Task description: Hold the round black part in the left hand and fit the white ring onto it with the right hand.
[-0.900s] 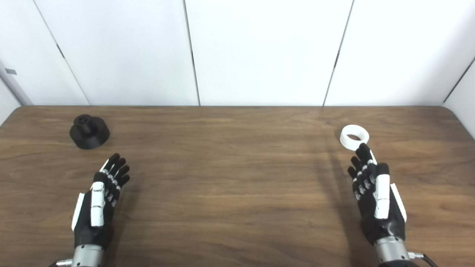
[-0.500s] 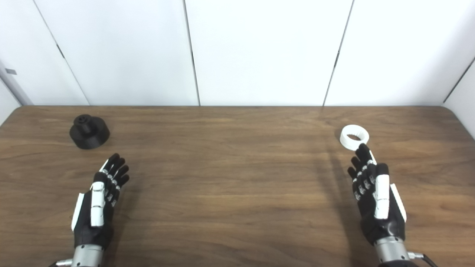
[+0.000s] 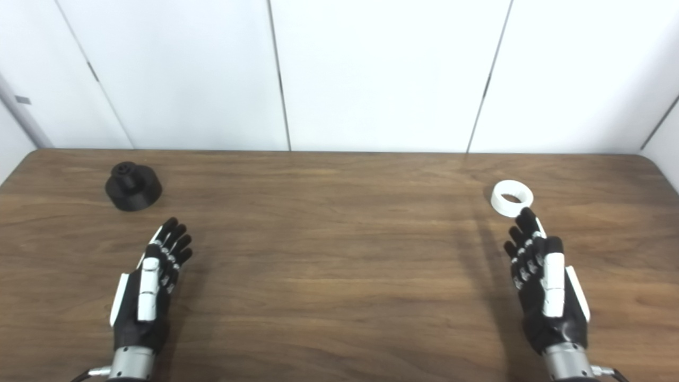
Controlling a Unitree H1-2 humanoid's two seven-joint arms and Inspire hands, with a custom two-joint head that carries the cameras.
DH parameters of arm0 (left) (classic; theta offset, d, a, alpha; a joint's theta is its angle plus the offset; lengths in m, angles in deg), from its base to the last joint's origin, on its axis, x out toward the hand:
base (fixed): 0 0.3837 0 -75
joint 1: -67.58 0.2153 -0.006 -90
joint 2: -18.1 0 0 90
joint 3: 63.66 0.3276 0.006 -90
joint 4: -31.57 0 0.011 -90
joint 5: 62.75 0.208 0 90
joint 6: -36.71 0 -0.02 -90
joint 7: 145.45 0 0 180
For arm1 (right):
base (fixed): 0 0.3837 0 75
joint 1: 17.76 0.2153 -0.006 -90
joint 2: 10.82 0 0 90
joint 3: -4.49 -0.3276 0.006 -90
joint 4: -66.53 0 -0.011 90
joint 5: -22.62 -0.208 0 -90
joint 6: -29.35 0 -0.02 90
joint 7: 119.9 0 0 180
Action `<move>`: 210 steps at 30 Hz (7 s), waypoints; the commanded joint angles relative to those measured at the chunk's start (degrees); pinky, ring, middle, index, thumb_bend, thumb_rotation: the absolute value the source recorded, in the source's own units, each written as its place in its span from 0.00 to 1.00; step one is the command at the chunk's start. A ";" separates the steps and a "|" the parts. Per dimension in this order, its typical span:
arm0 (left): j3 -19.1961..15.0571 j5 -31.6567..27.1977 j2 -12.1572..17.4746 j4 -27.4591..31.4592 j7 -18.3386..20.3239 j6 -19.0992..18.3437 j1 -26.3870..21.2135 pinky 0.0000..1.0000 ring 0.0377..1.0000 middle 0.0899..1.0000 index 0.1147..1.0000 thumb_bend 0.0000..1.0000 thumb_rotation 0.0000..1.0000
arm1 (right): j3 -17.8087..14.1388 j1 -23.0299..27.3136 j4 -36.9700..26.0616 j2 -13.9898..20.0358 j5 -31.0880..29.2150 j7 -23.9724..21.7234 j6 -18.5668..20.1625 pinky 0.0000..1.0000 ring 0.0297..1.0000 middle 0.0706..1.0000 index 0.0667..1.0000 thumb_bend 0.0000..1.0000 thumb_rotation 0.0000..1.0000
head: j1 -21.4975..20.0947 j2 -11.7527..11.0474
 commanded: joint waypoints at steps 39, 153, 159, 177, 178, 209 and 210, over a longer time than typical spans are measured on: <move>3.52 13.45 -3.61 -0.65 -5.19 4.83 0.33 0.88 0.90 0.92 0.92 0.64 0.73 | 0.95 -2.02 -0.50 4.08 -1.19 -0.55 -3.45 1.00 1.00 1.00 0.99 0.68 1.00 | 11.91 -6.36; 14.53 43.65 29.11 -43.93 -1.32 -22.60 -44.29 0.94 0.96 0.93 0.81 1.00 0.50 | 3.00 -3.41 -7.42 3.77 -0.18 3.93 1.57 1.00 1.00 1.00 1.00 0.51 1.00 | 11.33 -3.23; 14.77 43.85 28.66 -43.71 -1.43 -24.03 -44.26 0.95 0.96 0.92 0.79 1.00 0.47 | 2.86 -3.47 -7.31 3.84 -0.06 4.00 1.58 1.00 1.00 1.00 1.00 0.53 1.00 | 11.39 -3.08; 13.37 42.10 27.78 -44.33 -7.79 -20.94 -43.85 0.89 0.91 0.84 0.57 0.82 0.26 | 2.74 -3.58 -7.08 3.99 0.00 3.81 1.50 1.00 1.00 1.00 1.00 0.55 1.00 | 11.27 -2.72; 13.43 42.11 27.77 -44.33 -7.91 -20.73 -43.82 0.89 0.91 0.84 0.57 0.82 0.26 | 2.74 -3.59 -6.99 3.99 0.08 3.82 1.42 1.00 1.00 1.00 1.00 0.54 1.00 | 11.27 -2.72; 15.73 38.42 22.58 -24.52 0.87 -20.48 -31.47 0.82 0.90 0.84 0.57 0.80 0.29 | 3.53 -3.78 -5.72 3.02 -0.24 3.33 0.04 1.00 1.00 1.00 1.00 0.54 1.00 | 6.31 -1.03; 16.20 38.56 22.12 -23.60 1.28 -20.37 -30.69 0.83 0.91 0.84 0.57 0.80 0.30 | 3.60 -3.77 -5.68 3.01 -0.07 3.38 0.05 1.00 1.00 1.00 1.00 0.55 1.00 | 6.15 -0.90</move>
